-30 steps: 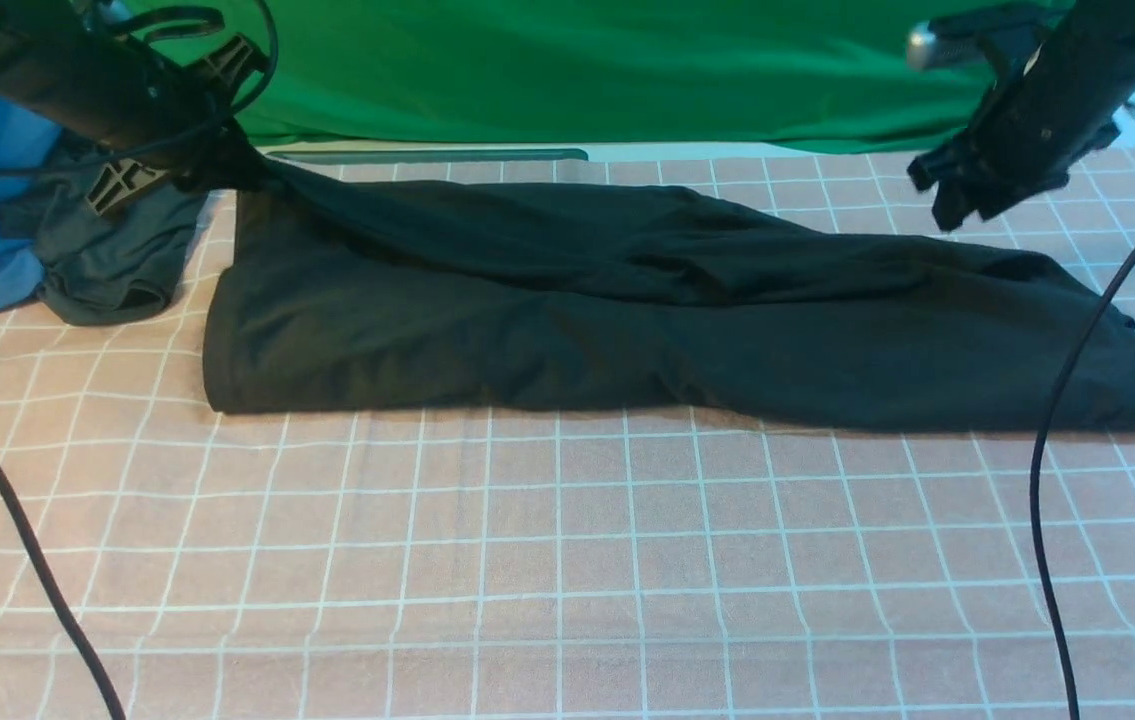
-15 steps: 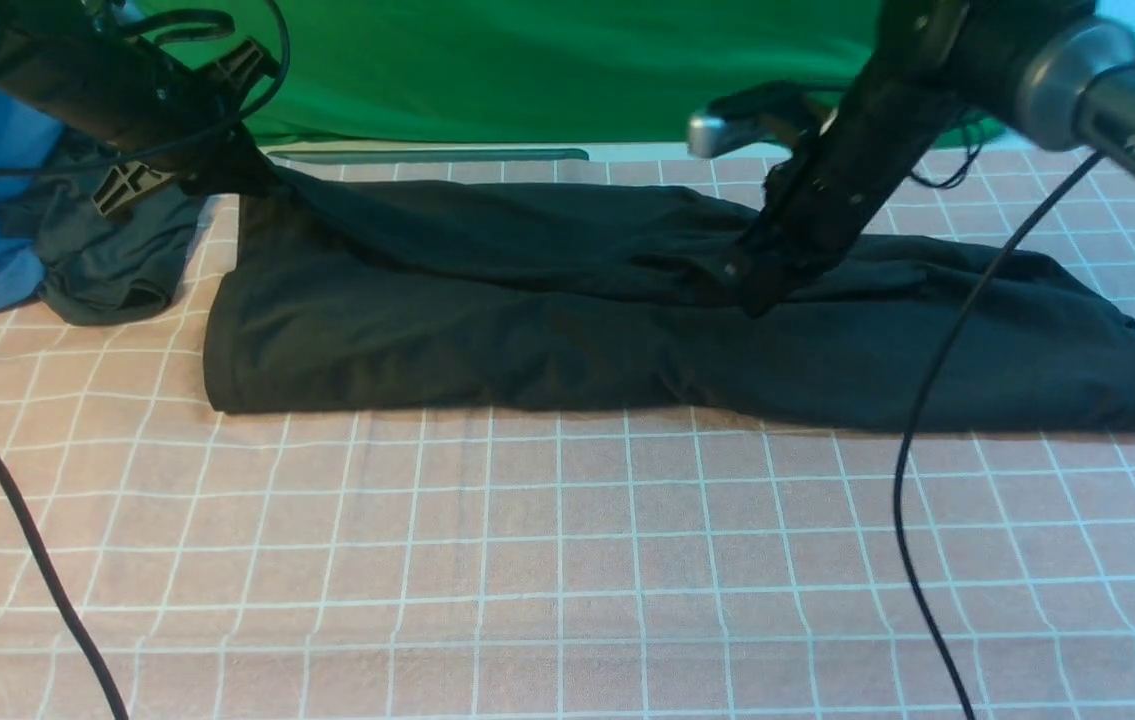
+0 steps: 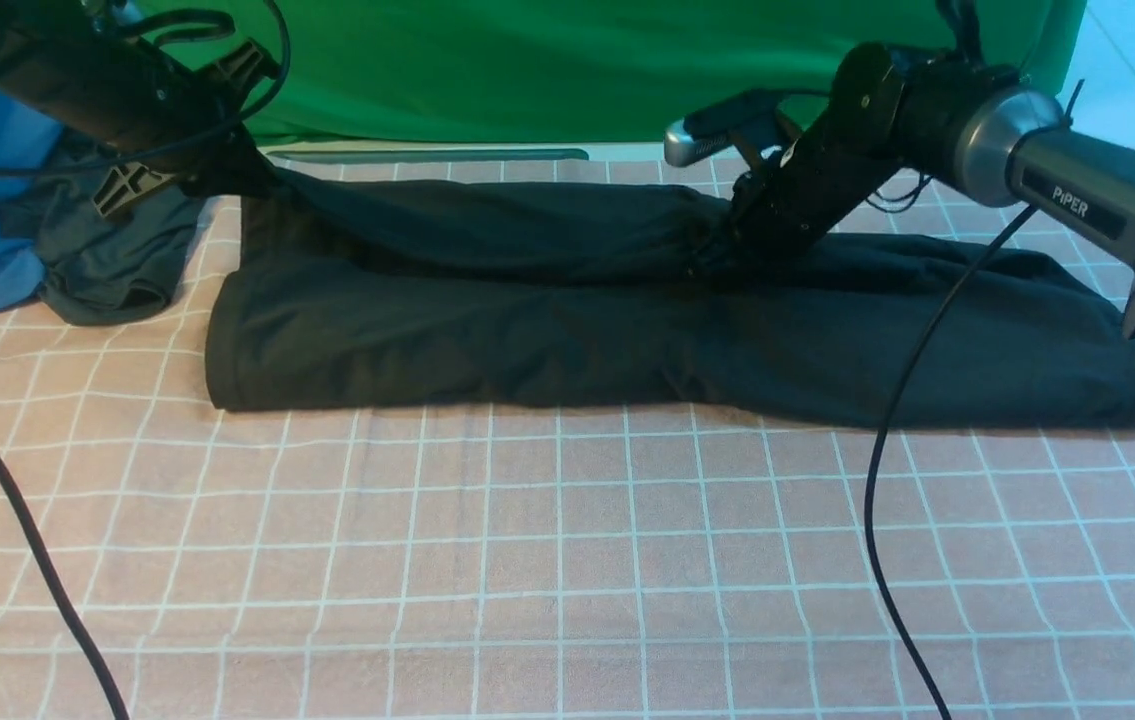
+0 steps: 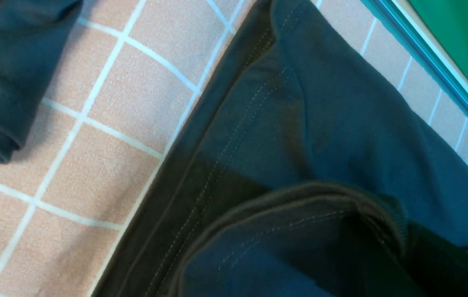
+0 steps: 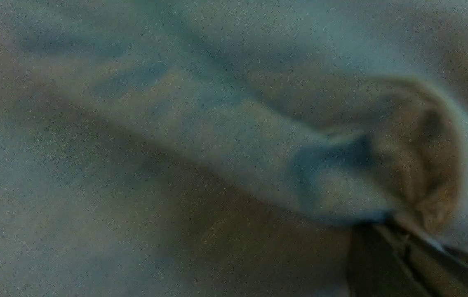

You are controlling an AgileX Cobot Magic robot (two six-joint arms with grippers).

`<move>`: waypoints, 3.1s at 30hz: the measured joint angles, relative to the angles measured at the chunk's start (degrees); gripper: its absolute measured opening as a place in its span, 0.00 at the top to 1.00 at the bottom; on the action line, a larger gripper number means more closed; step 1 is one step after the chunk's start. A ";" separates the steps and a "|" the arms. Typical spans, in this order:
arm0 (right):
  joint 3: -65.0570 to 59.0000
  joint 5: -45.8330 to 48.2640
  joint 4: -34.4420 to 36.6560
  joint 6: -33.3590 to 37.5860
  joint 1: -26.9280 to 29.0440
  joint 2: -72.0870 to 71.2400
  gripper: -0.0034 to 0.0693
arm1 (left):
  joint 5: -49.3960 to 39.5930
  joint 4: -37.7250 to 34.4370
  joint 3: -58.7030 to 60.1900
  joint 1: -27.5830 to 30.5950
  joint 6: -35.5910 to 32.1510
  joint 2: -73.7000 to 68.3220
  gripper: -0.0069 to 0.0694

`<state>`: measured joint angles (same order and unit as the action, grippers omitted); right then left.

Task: Fold a long-sleeved shirt over a pink coffee tablecloth.
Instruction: 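Fold the black garment in half by bringing its near edge over to the far edge, then pull the folded dark garment lengthwise by its ends to straighten it flat on the table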

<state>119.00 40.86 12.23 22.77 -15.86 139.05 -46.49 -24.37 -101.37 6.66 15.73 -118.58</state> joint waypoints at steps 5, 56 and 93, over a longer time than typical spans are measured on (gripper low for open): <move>2.54 -8.58 -6.24 -7.66 2.34 0.99 0.90 | -0.64 -0.36 0.00 0.00 0.00 0.00 0.85; 14.29 -0.56 1.84 12.99 2.88 3.90 0.83 | 9.41 0.47 0.00 -0.28 -2.89 -0.50 0.85; 12.51 28.05 1.13 0.68 2.55 -13.88 0.90 | -19.56 13.97 3.79 -4.12 -10.17 4.18 0.86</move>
<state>131.52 68.90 13.37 23.45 -13.30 125.16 -66.05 -10.40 -97.58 2.54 5.56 -114.40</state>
